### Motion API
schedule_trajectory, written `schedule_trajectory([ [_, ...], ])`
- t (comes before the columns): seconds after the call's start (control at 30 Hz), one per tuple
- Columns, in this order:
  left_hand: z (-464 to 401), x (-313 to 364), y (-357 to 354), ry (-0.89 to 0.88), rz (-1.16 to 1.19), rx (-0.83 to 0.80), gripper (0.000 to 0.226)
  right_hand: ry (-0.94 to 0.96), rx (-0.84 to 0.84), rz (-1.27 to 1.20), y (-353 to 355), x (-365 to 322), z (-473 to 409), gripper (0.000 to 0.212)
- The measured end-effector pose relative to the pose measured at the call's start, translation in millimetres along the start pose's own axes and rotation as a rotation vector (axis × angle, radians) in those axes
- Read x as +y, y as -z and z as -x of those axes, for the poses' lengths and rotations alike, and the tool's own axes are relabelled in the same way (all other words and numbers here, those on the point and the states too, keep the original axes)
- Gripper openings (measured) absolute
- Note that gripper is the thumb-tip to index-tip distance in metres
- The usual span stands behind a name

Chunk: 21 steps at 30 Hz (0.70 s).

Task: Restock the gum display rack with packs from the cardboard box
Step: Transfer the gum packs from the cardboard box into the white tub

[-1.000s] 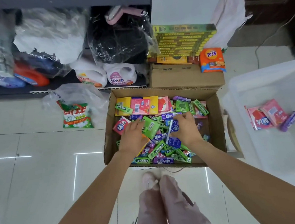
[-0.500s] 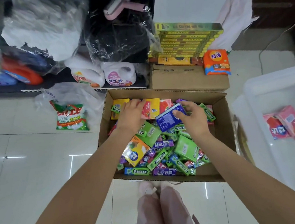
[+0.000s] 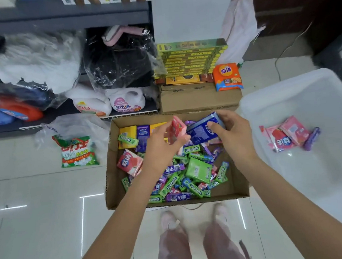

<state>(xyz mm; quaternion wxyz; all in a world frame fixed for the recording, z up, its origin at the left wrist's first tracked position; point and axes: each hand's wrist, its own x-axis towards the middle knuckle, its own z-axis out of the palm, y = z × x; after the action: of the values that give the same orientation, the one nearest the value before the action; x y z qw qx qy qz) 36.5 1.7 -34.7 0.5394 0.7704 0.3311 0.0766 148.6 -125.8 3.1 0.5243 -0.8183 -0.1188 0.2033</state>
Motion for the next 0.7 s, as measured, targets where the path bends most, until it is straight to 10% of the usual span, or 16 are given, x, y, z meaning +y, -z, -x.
schedule_trajectory([
  [0.33, 11.9, 126.5, -112.2, -0.273, -0.238, -0.106, 0.075, 0.005, 0.377, -0.028, 159.6, 13.1, -15.1, 0.022],
  [0.7, -33.9, 135.4, -269.9, -0.062, -0.805, -0.239, 0.065, 0.152, 0.027, 0.255, 249.1, 94.1, -88.7, 0.027],
])
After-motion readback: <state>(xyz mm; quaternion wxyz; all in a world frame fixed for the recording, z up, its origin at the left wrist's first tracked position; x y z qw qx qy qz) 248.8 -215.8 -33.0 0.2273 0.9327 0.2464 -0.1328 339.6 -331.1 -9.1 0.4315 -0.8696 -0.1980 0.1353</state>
